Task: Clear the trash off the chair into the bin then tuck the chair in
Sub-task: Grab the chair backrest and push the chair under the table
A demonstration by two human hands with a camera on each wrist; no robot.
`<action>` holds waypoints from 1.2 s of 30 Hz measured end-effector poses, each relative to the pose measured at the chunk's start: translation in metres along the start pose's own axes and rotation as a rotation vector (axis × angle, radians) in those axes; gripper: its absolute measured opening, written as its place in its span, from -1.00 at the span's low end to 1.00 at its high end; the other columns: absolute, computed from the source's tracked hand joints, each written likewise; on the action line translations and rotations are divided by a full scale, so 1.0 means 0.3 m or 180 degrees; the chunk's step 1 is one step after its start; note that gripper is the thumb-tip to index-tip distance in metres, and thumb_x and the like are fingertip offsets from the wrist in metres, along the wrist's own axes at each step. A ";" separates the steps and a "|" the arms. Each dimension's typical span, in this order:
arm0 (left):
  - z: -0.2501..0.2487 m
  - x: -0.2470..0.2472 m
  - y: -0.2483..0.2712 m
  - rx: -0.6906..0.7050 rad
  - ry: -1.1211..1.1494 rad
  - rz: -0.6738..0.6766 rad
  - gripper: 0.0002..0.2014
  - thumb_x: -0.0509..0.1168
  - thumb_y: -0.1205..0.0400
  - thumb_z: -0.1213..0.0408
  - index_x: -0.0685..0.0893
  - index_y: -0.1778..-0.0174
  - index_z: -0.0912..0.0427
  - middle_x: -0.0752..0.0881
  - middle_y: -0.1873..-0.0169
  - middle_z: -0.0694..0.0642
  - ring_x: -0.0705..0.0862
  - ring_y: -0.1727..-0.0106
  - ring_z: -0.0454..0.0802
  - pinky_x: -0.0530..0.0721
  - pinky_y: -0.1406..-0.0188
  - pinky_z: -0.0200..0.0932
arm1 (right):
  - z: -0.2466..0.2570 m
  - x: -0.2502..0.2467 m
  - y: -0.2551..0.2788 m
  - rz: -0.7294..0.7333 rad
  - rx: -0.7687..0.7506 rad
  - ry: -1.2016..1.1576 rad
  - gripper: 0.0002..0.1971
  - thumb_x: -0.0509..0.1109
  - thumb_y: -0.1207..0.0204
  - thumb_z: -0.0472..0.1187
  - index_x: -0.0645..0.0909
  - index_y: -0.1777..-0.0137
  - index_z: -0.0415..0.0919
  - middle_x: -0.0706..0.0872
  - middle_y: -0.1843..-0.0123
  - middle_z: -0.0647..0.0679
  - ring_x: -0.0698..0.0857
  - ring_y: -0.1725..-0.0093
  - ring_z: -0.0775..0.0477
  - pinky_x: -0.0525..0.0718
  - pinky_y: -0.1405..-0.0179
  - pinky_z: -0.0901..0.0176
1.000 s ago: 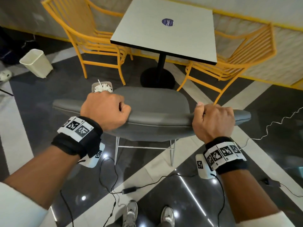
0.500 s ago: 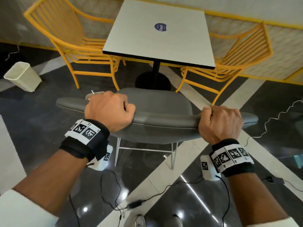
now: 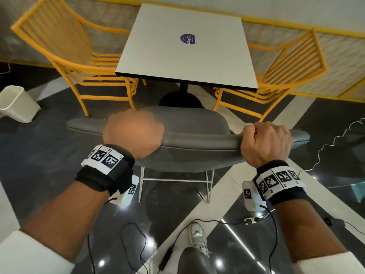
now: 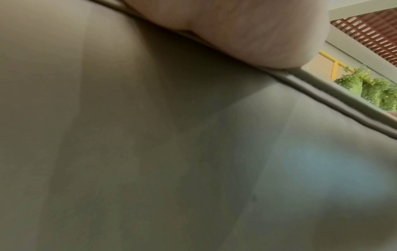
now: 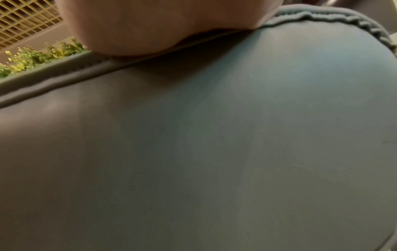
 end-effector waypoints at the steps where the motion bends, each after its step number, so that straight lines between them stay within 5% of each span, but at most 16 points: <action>1: 0.002 0.004 -0.022 0.0007 -0.0007 -0.0006 -0.72 0.04 -0.44 -0.03 0.47 0.47 0.03 0.60 0.46 0.12 0.51 0.35 0.25 0.40 0.31 -0.06 | 0.003 0.009 -0.020 -0.0009 0.0000 0.0006 -0.54 0.13 -0.58 -0.10 0.44 0.56 -0.23 0.47 0.53 -0.11 0.38 0.47 -0.17 0.43 0.15 -0.01; 11: 0.026 0.047 -0.236 0.0051 -0.0099 0.0032 -0.72 0.10 -0.48 0.01 0.46 0.49 0.04 0.48 0.56 0.00 0.47 0.43 0.16 0.35 0.34 -0.09 | 0.037 0.115 -0.230 0.0034 -0.0005 0.0076 -0.54 0.13 -0.58 -0.09 0.47 0.56 -0.20 0.44 0.55 -0.06 0.35 0.50 -0.16 0.49 0.12 -0.02; 22: 0.036 0.081 -0.439 -0.0001 -0.0115 -0.0003 -0.72 0.13 -0.50 0.02 0.49 0.48 0.05 0.49 0.60 -0.03 0.46 0.51 0.12 0.31 0.39 -0.13 | 0.055 0.205 -0.432 -0.0008 -0.0098 0.0077 -0.56 0.11 -0.55 -0.10 0.35 0.59 -0.16 0.39 0.58 -0.03 0.31 0.52 -0.15 0.33 0.19 0.04; 29: 0.046 0.094 -0.538 0.0082 -0.0143 -0.0080 -0.68 -0.01 -0.46 -0.04 0.45 0.51 0.03 0.45 0.64 -0.05 0.44 0.56 0.05 0.31 0.44 -0.16 | 0.076 0.263 -0.552 0.0111 -0.0160 0.0052 -0.56 0.09 -0.57 -0.07 0.36 0.57 -0.13 0.45 0.55 -0.03 0.38 0.50 -0.17 0.50 0.12 -0.03; 36: 0.072 0.102 -0.544 -0.0007 -0.0260 -0.0145 -0.70 0.02 -0.43 -0.02 0.50 0.49 0.04 0.52 0.63 -0.03 0.48 0.53 0.09 0.34 0.39 -0.14 | 0.100 0.263 -0.553 -0.0033 -0.0410 -0.0040 -0.55 0.18 -0.55 -0.14 0.15 0.58 0.02 0.25 0.59 0.13 0.36 0.57 -0.11 0.35 0.17 0.05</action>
Point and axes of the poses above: each hand's wrist, its own y-axis away from the middle knuckle, its own x-axis out of the palm, z = x × y, the point moved 8 cm from there along -y, towards the middle knuckle
